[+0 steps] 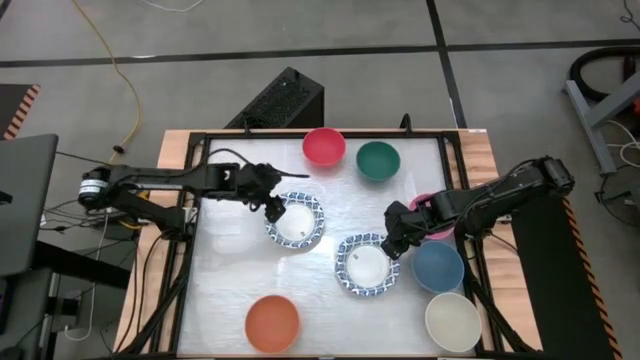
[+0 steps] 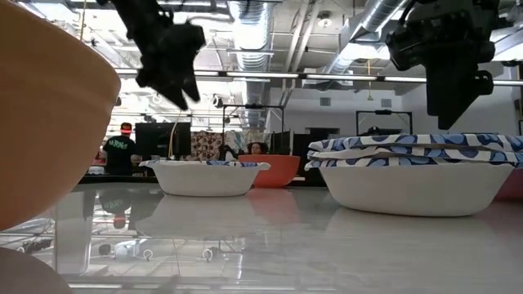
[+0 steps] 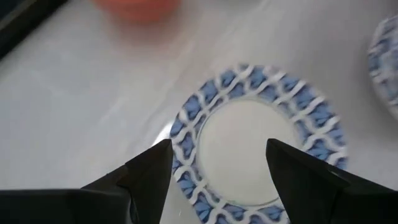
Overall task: Nest bowls inside each other by size order
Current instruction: Stack the left blue patterned bowl into the right blue patterned bowl
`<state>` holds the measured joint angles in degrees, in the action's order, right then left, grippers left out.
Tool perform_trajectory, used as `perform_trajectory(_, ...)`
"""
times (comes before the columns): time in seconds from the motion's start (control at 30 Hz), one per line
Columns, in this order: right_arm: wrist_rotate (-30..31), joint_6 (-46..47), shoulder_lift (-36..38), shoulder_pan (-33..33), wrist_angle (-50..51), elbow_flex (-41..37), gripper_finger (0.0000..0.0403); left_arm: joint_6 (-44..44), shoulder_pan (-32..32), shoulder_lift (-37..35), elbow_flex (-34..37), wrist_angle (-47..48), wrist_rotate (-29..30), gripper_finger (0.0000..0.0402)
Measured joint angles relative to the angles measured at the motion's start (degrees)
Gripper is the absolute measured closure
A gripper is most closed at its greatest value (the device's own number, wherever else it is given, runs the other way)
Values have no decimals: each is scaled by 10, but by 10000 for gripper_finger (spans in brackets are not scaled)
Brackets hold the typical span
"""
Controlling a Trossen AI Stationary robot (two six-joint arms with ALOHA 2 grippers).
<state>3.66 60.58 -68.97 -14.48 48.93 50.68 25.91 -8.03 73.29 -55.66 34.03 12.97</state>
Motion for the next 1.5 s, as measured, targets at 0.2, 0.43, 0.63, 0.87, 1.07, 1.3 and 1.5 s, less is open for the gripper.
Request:
perform_trajectory(0.2, 2, 5, 0, 0, -1, 0, 175, -67, -34, 60, 0, 1, -23, 152)
perform_trajectory(0.43, 7, 9, 0, -2, -1, 0, 175, -114, -78, 99, 0, -5, -62, 152)
perform_trajectory(0.63, 9, 9, 0, -2, -1, 0, 175, -132, -92, 103, 0, -8, -67, 152)
perform_trajectory(0.87, 10, 5, 0, -2, -1, 0, 175, -135, -97, 103, 22, -40, -87, 152)
perform_trajectory(1.07, 13, 4, 0, -2, -1, -1, 175, -123, -97, 103, 71, -80, -95, 152)
perform_trajectory(1.3, 13, 5, 0, -2, -1, -1, 175, -98, -97, 103, 112, -122, -107, 152)
perform_trajectory(1.5, 14, 5, 0, -1, -1, -1, 175, -86, -97, 103, 138, -146, -127, 152)
